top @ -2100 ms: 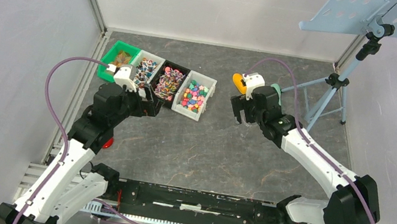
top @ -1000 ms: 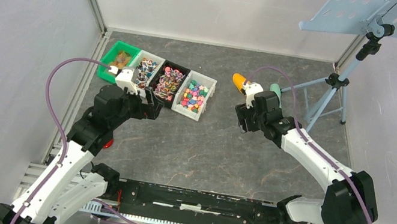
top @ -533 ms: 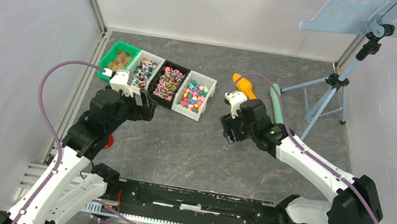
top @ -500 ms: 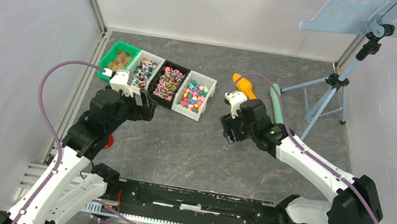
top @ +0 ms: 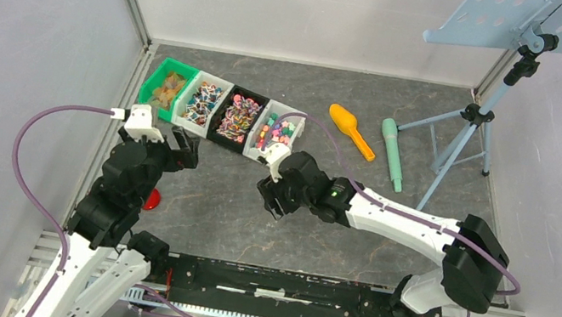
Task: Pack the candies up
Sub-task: Place the packing bottle at the center of the board, then pick up the spatula from the center of the board.
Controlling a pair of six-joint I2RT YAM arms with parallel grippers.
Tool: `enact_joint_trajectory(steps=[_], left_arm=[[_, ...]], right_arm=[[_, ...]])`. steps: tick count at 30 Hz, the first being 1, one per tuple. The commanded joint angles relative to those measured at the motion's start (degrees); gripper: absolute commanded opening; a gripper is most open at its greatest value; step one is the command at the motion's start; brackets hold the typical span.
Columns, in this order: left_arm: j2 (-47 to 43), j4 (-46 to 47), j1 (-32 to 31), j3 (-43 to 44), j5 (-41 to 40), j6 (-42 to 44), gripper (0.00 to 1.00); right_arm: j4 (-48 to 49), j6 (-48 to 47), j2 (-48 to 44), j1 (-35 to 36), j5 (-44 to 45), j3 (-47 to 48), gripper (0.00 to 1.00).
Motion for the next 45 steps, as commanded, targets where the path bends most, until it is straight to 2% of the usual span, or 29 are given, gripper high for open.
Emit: enact_joint_trajectory(steps=[1, 6, 10, 15, 20, 24, 28, 36, 40, 45], left_arm=[[-0.15, 2.28, -0.26, -0.12, -1.91, 2.40, 0.93], [0.19, 2.15, -0.23, -0.18, -1.06, 2.55, 0.94], [0.08, 2.29, -0.25, -0.45, 0.14, 3.17, 0.94], [0.40, 2.31, -0.22, -0.29, 1.17, 3.29, 0.95], [0.41, 3.26, -0.25, -0.85, 3.75, 3.29, 0.95], [0.15, 3.20, -0.45, -0.80, 3.32, 3.15, 0.95], [-0.69, 3.43, -1.42, -1.07, 3.00, 3.28, 0.95], [-1.43, 3.25, -2.66, -1.17, 1.77, 3.48, 0.96], [-1.08, 3.04, -3.11, -1.30, 1.08, 3.65, 0.96], [-1.08, 2.99, -3.17, -1.38, 0.37, 3.92, 0.97]], right_arm=[[0.97, 1.99, 1.26, 1.45, 1.04, 3.58, 0.66], [0.29, 1.80, 0.93, 1.28, 0.63, 4.90, 0.85], [-4.28, -0.94, 0.85, 1.18, 0.77, 11.08, 0.98], [-7.83, -2.81, 0.17, -2.34, 1.57, 16.04, 0.98], [-9.14, -7.55, 1.70, -9.82, 6.13, 18.72, 0.98], [-10.36, -10.37, 5.08, -18.22, 5.88, 21.91, 0.92], [-9.71, -16.36, 8.89, -22.38, 14.09, 23.23, 0.88], [-5.50, -23.48, 21.78, -30.09, 17.11, 29.90, 0.71], [-7.23, -23.43, 29.43, -33.88, 12.64, 39.19, 0.73], [-8.84, -24.43, 36.98, -36.83, 7.02, 47.05, 0.86]])
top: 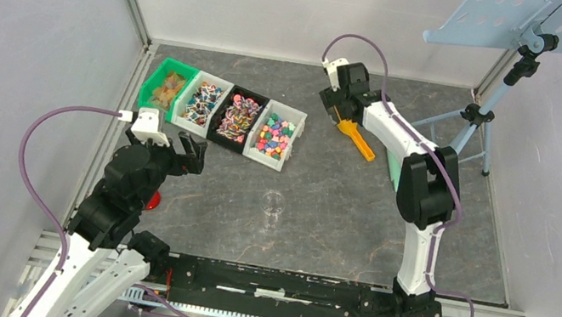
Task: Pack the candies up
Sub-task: Pick up the spatula from the center of the board.
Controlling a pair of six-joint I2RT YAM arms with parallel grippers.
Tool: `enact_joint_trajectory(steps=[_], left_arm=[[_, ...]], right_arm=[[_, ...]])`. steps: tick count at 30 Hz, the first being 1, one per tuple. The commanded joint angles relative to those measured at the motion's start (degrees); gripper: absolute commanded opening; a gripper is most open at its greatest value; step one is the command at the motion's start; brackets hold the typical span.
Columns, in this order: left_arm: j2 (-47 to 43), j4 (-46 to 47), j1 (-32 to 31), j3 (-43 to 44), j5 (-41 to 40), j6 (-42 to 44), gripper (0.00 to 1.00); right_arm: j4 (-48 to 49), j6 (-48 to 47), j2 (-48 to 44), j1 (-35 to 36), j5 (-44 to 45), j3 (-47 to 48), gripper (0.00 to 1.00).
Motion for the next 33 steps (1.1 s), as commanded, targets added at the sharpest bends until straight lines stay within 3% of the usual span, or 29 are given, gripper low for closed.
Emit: enact_joint_trajectory(steps=[1, 17, 26, 33], left_arm=[[-0.01, 2.10, -0.24, -0.15, -1.54, 3.22, 0.97], [0.76, 2.06, -0.26, -0.08, -1.53, 3.39, 0.97], [1.11, 2.09, -0.32, -0.14, -2.18, 3.70, 0.97], [1.26, 2.08, -0.33, -0.18, -2.02, 3.75, 0.97]], right_arm=[[0.21, -1.89, 4.45, -2.29, -6.16, 7.47, 0.87], [0.68, -3.43, 9.87, -5.54, -15.07, 6.11, 0.89], [1.14, -3.46, 12.91, -5.79, -14.09, 6.39, 0.89], [1.11, -4.12, 12.43, -6.06, -14.63, 4.66, 0.78]])
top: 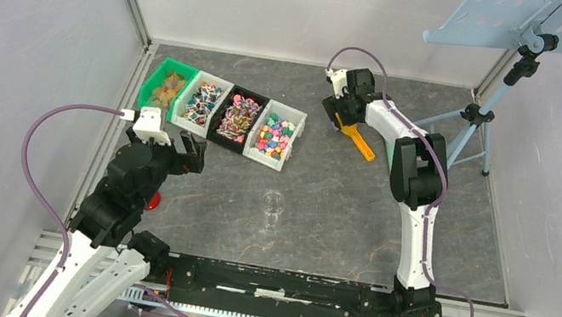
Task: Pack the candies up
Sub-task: Pick up the spatula from the center of the board.
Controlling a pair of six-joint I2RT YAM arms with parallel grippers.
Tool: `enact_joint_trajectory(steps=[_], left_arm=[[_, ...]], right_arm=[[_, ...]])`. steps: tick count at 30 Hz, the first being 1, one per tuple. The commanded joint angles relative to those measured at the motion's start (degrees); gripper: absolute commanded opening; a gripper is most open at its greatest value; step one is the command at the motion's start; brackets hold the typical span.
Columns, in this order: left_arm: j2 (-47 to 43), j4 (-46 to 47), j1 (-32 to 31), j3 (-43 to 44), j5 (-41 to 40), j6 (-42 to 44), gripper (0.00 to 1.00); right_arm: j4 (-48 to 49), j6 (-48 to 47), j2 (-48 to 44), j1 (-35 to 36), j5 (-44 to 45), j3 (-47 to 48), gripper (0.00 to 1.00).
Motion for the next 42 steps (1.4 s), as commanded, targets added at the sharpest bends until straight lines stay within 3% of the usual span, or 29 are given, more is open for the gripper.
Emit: enact_joint_trajectory(steps=[1, 7, 16, 23, 35, 42], left_arm=[[0.37, 2.07, -0.33, -0.13, -0.75, 3.18, 0.97], [0.88, 1.84, -0.26, 0.13, 0.02, 3.53, 0.96], [0.63, 1.25, -0.28, 0.65, 2.26, 2.76, 0.96], [1.08, 3.18, -0.32, 1.05, 12.34, -0.95, 0.96], [4.80, -1.84, -0.25, 7.76, 28.91, -2.73, 0.97], [7.71, 6.31, -0.27, 5.56, 45.72, -4.65, 0.99]], right_arm=[[0.25, -0.95, -0.73, -0.44, -0.77, -1.22, 0.76], [0.55, 1.51, -6.52, -0.55, -0.43, -4.70, 0.66], [-0.06, 7.52, -15.91, -0.55, -5.48, -11.59, 0.63], [5.63, 11.38, -26.96, -0.55, -10.33, -25.88, 0.61], [13.23, 18.50, -44.21, -0.50, -25.43, -43.31, 0.59], [29.35, 32.20, -55.27, -0.45, -38.30, -53.14, 0.58]])
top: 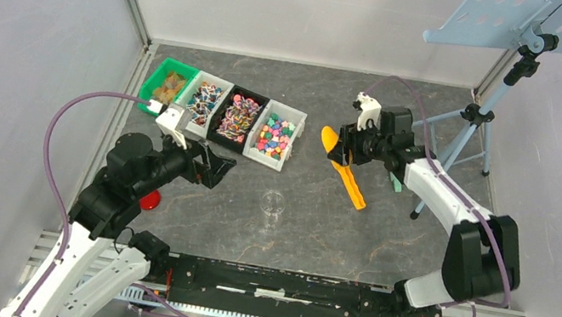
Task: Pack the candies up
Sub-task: Pick up the spatula from the center of the board.
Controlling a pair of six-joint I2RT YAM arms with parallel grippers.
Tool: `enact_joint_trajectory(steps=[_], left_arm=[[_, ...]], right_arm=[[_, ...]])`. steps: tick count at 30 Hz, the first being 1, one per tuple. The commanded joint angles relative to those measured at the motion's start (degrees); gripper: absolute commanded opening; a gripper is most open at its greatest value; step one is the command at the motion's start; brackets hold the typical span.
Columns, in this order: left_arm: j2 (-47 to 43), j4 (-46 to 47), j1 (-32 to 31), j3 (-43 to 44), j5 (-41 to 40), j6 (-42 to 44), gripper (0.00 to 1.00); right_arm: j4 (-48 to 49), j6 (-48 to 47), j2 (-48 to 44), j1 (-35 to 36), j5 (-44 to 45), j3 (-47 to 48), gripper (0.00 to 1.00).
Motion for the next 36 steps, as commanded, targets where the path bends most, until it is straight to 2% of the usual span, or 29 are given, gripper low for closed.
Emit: enact_joint_trajectory(steps=[1, 4, 7, 9, 14, 20, 23, 26, 32, 36], left_arm=[[3.75, 7.11, -0.06, 0.56, 15.86, -4.35, 0.99], [4.79, 10.97, -0.05, 0.30, 18.45, -7.79, 1.00], [4.77, 15.60, -0.12, -1.32, 17.24, -11.51, 1.00], [5.54, 17.99, -0.11, -2.18, 16.97, -14.29, 1.00], [8.55, 26.48, -0.08, -4.89, 20.87, -20.91, 0.97], [15.08, 30.52, -0.55, -2.28, 22.77, -23.50, 0.93], [16.06, 30.03, -1.24, -2.53, 21.05, -23.59, 0.93], [16.21, 28.90, -1.46, -3.84, 19.22, -23.71, 0.94], [16.35, 29.10, -2.15, -5.72, 21.16, -24.39, 0.94], [17.58, 31.31, -2.29, -7.01, 21.58, -24.87, 0.93]], right_arm=[[17.79, 13.13, -7.66, -0.10, -11.06, -6.22, 0.58], [36.54, 28.20, -11.01, 0.00, -16.20, -14.15, 0.58], [64.69, 48.19, -12.05, 0.99, -18.11, -22.42, 0.58], [79.03, 58.03, -11.02, 2.03, -17.36, -25.07, 0.59], [104.25, 74.75, -5.75, 6.64, -9.55, -28.53, 0.59], [114.70, 78.04, 1.65, 15.24, 0.94, -26.06, 0.60], [117.44, 79.40, 5.13, 17.26, 5.58, -24.02, 0.59], [117.60, 79.34, 8.05, 18.74, 7.67, -21.50, 0.59], [112.94, 76.73, 10.20, 19.56, 10.75, -18.66, 0.60], [113.43, 76.66, 11.73, 19.61, 11.13, -16.38, 0.61]])
